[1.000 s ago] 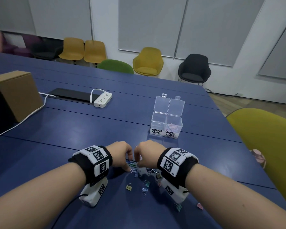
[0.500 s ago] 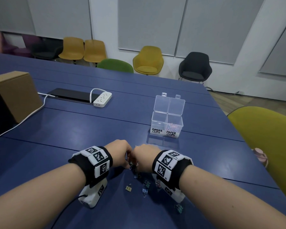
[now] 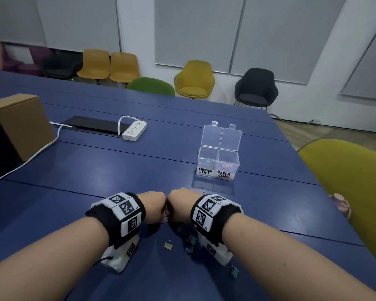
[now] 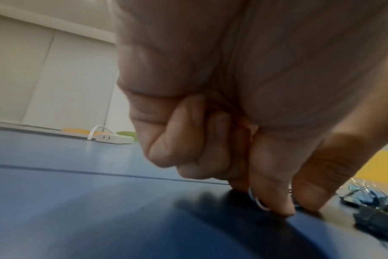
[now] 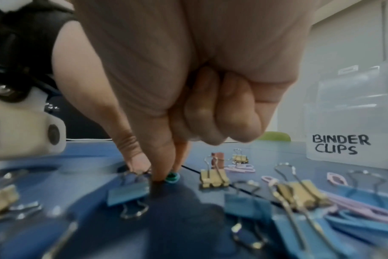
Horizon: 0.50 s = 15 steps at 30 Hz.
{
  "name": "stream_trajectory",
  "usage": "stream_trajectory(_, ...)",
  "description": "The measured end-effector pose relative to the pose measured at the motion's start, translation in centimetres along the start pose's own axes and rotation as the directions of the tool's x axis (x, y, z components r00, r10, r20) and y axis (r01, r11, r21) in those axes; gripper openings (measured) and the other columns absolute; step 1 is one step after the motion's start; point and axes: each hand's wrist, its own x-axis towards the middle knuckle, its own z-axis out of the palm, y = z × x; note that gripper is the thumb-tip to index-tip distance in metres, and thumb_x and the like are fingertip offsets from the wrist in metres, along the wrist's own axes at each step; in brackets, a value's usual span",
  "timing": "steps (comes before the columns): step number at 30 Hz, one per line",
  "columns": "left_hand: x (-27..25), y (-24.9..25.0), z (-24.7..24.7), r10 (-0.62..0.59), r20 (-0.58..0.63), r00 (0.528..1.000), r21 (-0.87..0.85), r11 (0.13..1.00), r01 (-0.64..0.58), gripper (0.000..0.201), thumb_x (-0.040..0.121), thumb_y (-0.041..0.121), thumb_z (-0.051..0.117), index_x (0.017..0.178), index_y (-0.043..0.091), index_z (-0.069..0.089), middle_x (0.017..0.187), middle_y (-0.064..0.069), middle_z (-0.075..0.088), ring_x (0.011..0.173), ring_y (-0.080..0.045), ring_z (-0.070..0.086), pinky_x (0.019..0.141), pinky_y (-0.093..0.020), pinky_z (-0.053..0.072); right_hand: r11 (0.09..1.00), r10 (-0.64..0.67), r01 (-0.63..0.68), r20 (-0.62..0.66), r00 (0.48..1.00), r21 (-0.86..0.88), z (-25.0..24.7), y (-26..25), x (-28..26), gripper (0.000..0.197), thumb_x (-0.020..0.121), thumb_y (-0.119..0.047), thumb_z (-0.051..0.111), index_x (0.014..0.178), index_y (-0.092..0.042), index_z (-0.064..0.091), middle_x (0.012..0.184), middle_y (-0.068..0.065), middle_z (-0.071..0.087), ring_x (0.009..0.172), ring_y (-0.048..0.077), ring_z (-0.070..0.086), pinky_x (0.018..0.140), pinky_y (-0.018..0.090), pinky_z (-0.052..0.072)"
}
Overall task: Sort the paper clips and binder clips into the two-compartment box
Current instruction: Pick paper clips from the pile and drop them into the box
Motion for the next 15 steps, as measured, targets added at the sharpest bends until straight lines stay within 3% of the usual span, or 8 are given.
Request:
stream_trajectory(3, -0.2, -0.4, 0.2, 0.020, -0.003, 1.000, -0.099, 0.995, -0.021, 0.013, 0.084, 0.023, 0.060, 0.090, 0.011, 0.062, 0.081, -0.002, 0.057, 0.074, -0.020, 0.051, 0.067, -0.027, 0.040, 0.999, 0.019, -0.019, 0.005, 1.000, 0.044, -0.2, -0.3, 0.4, 0.011, 0.079, -0.016, 0.065, 0.085, -0.009, 0.060, 0.070, 0.007, 0.053, 0.069, 0.030, 0.056, 0.061, 0.031, 0.044)
stream_trajectory(6, -0.3, -1.0, 0.3, 0.048, 0.015, 0.999, -0.179, 0.983, -0.044, 0.011, 0.086, 0.024, 0.061, 0.081, 0.016, 0.054, 0.081, -0.002, 0.055, 0.074, -0.019, 0.048, 0.069, -0.026, 0.039, 0.997, 0.049, -0.052, 0.059, 0.997, 0.053, -0.4, -0.2, 0.6, 0.017, 0.073, -0.020, 0.071, 0.074, -0.012, 0.056, 0.061, 0.003, 0.053, 0.066, 0.029, 0.061, 0.061, 0.032, 0.052)
stream_trajectory(9, -0.7, -1.6, 0.4, 0.065, 0.042, 0.997, -0.217, 0.975, -0.054, 0.014, 0.087, 0.028, 0.061, 0.080, 0.020, 0.051, 0.082, 0.002, 0.056, 0.075, -0.016, 0.048, 0.071, -0.026, 0.040, 0.997, 0.060, -0.064, 0.105, 0.993, 0.035, -0.4, 0.1, 0.5, 0.024, 0.062, -0.028, 0.074, 0.063, -0.014, 0.054, 0.063, 0.005, 0.063, 0.068, 0.031, 0.069, 0.068, 0.043, 0.060)
stream_trajectory(13, -1.5, -2.0, 0.4, 0.071, 0.045, 0.996, -0.270, 0.961, -0.057, 0.015, 0.093, 0.032, 0.053, 0.083, 0.021, 0.051, 0.077, 0.007, 0.053, 0.073, -0.014, 0.048, 0.062, -0.022, 0.038, 0.998, 0.039, -0.045, 0.116, 0.993, 0.049, 0.1, 0.1, 0.1, 0.020, 0.067, -0.026, 0.072, 0.065, -0.013, 0.057, 0.070, 0.009, 0.063, 0.074, 0.033, 0.068, 0.072, 0.043, 0.059)
stream_trajectory(14, -1.6, -2.2, 0.5, 0.059, 0.039, 0.997, -0.390, 0.920, -0.039, 0.018, 0.094, 0.032, 0.052, 0.081, 0.020, 0.051, 0.075, 0.005, 0.053, 0.068, -0.015, 0.047, 0.060, -0.023, 0.039, 0.997, 0.025, -0.032, 0.105, 0.994, 0.070, 0.0, 0.2, -0.2, 0.018, 0.069, -0.025, 0.071, 0.069, -0.011, 0.060, 0.072, 0.009, 0.062, 0.073, 0.032, 0.066, 0.071, 0.039, 0.059)
stream_trajectory(15, -1.7, -2.3, 0.7, 0.046, 0.048, 0.998, -0.599, 0.801, -0.008, 0.020, 0.095, 0.029, 0.051, 0.079, 0.018, 0.051, 0.072, 0.000, 0.052, 0.061, -0.017, 0.045, 0.056, -0.025, 0.038, 0.994, 0.017, -0.027, 0.098, 0.995, 0.105, -0.3, 0.4, -0.6, 0.016, 0.071, -0.024, 0.070, 0.073, -0.010, 0.062, 0.074, 0.009, 0.062, 0.072, 0.029, 0.064, 0.069, 0.034, 0.056)
